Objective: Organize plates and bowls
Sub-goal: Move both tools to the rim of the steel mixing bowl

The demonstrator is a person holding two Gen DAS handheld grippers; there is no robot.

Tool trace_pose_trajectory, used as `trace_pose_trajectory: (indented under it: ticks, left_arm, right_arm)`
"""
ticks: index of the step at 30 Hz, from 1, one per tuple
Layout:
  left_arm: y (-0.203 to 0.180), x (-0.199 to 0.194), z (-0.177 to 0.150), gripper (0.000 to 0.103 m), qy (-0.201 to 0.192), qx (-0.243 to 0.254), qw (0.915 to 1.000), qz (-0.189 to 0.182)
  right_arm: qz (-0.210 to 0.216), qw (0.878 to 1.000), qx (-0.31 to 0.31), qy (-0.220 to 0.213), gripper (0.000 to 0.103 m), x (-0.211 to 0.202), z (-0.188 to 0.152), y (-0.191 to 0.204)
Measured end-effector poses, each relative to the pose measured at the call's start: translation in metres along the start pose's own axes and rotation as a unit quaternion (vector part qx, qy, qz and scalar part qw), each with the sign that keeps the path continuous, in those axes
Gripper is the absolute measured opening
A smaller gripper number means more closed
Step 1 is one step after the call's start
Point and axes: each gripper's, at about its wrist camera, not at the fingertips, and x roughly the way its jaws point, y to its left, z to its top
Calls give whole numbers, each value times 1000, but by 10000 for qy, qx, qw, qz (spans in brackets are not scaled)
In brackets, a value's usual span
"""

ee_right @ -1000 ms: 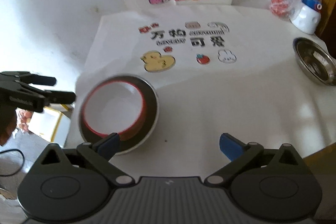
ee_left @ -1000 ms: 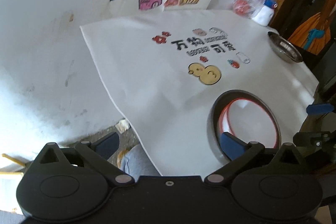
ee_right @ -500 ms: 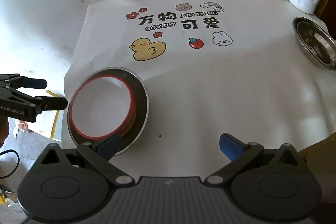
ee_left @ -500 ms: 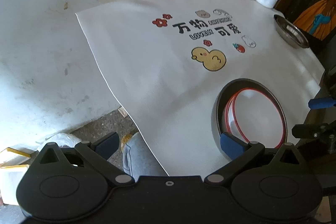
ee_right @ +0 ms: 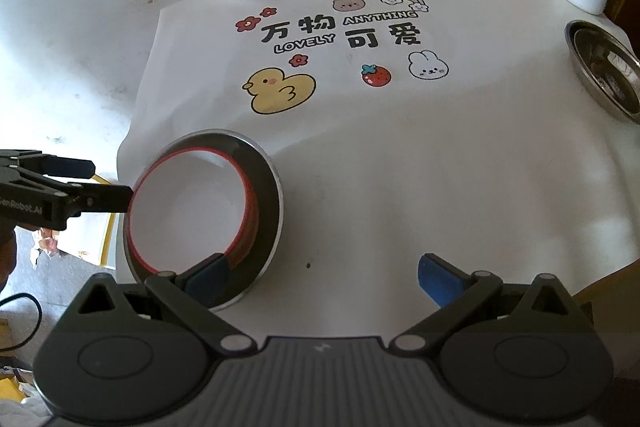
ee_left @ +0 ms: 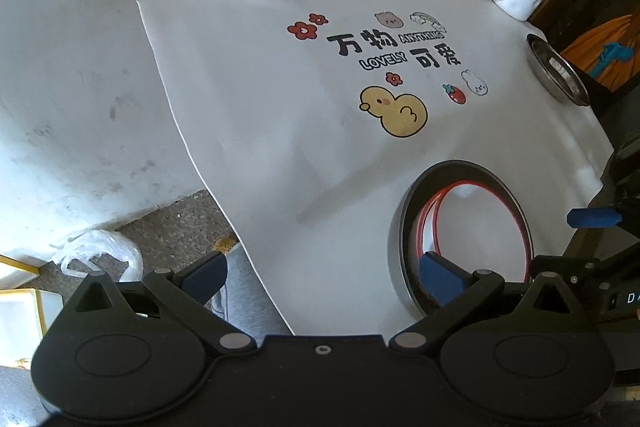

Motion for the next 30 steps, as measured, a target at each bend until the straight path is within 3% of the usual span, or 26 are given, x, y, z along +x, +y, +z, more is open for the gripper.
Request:
trace_pose_trajectory:
  ticks: [18,25,30]
  left_arm:
    - [2,14,12,99,62,-315,9995,1]
    - [1,12,13,89,7,-312,9994,-155]
    - [0,10,14,75,-14,-339,9988,-354]
  right_arm:
    - [-194,9995,95,217,99,21,6,-2]
    - [-4,9996,199,196,82,20,8,-3]
    - [135,9994,249,220,72,21,10,-1]
